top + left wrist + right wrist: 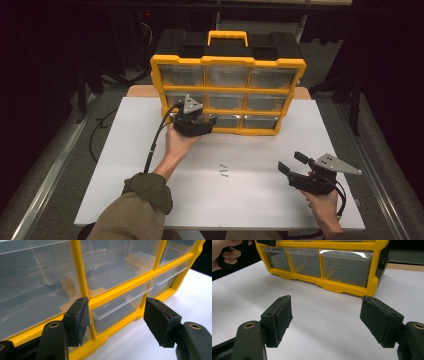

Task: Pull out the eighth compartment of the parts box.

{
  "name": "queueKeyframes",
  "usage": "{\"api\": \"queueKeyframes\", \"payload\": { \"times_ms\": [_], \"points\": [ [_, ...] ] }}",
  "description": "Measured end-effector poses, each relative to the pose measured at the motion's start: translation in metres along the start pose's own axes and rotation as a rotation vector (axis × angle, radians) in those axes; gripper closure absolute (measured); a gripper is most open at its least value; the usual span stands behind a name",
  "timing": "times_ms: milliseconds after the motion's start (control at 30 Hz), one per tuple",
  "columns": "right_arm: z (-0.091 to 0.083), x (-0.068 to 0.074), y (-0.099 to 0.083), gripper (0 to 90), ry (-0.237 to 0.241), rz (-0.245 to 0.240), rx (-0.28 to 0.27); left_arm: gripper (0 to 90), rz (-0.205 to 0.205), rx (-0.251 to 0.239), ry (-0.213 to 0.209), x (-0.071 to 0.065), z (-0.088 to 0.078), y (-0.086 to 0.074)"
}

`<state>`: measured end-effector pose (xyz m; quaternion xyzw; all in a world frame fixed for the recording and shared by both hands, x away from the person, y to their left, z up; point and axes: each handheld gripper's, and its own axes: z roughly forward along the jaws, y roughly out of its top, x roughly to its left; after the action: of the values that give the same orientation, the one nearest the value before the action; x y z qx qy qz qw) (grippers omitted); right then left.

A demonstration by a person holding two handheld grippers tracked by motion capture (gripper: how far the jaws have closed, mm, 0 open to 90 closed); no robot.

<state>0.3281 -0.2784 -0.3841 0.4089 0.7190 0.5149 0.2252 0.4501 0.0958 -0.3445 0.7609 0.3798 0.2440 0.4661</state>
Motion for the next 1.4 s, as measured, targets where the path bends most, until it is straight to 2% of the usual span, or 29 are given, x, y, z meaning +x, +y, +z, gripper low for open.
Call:
{"api": "queueKeyframes", "payload": {
  "times_ms": [33, 200, 400, 667, 700, 733, 833, 1000, 1033, 1200, 1300, 1400],
  "points": [
    [0.0, 0.0, 0.0, 27.3, -0.002, -0.001, -0.004, 37.5, 0.025, 0.018, 0.005, -0.002, 0.002, 0.001],
    [0.0, 0.0, 0.0, 27.3, -0.001, 0.003, 0.001, 37.8, 0.032, 0.014, 0.01, -0.005, 0.006, 0.003],
    [0.0, 0.0, 0.0, 27.5, -0.001, -0.005, 0.002, 38.3, 0.078, 0.049, 0.013, -0.01, 0.012, 0.007],
    [-0.001, 0.0, 0.001, 27.6, -0.008, -0.003, -0.003, 37.9, 0.094, 0.048, 0.019, -0.013, 0.016, 0.011],
    [-0.001, 0.0, 0.001, 27.6, -0.012, -0.004, -0.007, 37.9, 0.119, 0.059, 0.033, -0.015, 0.017, 0.012],
    [-0.001, 0.0, 0.001, 27.6, -0.012, -0.004, -0.007, 37.9, 0.119, 0.059, 0.033, -0.015, 0.017, 0.012],
    [-0.002, 0.002, 0.001, 27.8, -0.016, -0.007, -0.008, 37.8, 0.163, 0.079, 0.046, -0.019, 0.02, 0.012],
    [-0.002, 0.002, 0.001, 27.9, -0.017, -0.019, -0.013, 38.0, 0.201, 0.093, 0.061, -0.021, 0.023, 0.011],
    [-0.002, 0.002, 0.001, 27.9, -0.014, -0.018, -0.011, 38.0, 0.224, 0.106, 0.07, -0.023, 0.024, 0.012],
    [-0.001, 0.003, 0.001, 28.4, -0.009, -0.014, -0.007, 38.7, 0.248, 0.113, 0.072, -0.024, 0.025, 0.013],
    [0.0, 0.004, 0.001, 28.8, -0.001, -0.03, 0.005, 39.0, 0.284, 0.138, 0.078, -0.027, 0.027, 0.014],
    [0.0, 0.004, 0.001, 28.9, -0.001, -0.031, 0.004, 39.2, 0.3, 0.139, 0.081, -0.027, 0.027, 0.015]
  ]
}}
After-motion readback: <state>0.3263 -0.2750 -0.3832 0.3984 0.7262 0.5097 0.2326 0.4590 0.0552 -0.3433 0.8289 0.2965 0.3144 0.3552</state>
